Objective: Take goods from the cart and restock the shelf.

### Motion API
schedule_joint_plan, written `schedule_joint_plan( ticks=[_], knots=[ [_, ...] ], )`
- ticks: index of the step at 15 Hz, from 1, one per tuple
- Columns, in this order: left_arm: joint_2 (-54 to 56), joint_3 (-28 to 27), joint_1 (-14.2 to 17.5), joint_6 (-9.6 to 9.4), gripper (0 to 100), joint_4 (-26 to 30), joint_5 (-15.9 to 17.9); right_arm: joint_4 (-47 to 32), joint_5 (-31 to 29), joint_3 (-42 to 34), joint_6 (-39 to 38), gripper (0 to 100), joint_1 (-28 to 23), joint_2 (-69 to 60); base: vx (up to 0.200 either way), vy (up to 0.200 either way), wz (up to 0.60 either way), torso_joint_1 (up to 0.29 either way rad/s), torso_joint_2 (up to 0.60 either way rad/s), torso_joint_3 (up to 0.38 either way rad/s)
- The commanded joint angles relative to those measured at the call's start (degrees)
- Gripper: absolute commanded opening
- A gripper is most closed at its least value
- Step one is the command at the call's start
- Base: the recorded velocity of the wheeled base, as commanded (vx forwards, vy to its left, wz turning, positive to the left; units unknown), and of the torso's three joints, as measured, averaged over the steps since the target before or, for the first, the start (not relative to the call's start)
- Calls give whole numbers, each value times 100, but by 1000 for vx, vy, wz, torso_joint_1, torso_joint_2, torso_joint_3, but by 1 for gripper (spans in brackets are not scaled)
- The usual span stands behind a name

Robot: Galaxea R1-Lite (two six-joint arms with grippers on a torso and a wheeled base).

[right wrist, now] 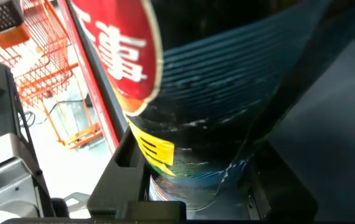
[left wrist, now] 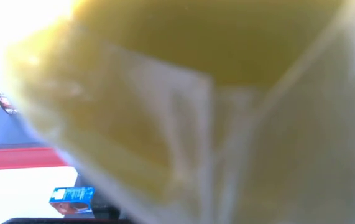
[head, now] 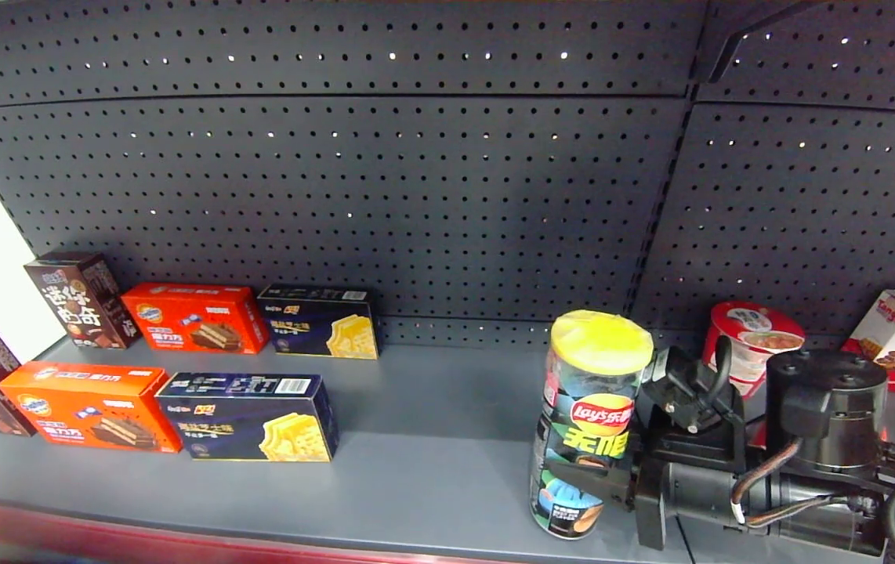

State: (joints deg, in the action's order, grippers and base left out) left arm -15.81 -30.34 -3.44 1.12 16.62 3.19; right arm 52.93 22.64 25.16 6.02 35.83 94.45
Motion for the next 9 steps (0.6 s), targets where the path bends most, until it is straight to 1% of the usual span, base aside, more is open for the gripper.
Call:
schedule_joint_plan(
  ticks=[1,3,7,9],
  knots=[
    [52,28,1,20,0,0,-21,138,4,-117,4,0,-23,161,0,0,0,0,0,0],
    [52,28,-8,20,0,0,-29,455,4,-134,13,0,-85,372,0,0,0,0,0,0],
    [113,28,-8,28,0,8,-29,587,4,-152,13,0,-173,478,0,0,0,0,0,0],
    [245,11,-17,28,0,316,-21,596,13,-178,13,0,-173,478,0,0,0,0,0,0]
  ],
)
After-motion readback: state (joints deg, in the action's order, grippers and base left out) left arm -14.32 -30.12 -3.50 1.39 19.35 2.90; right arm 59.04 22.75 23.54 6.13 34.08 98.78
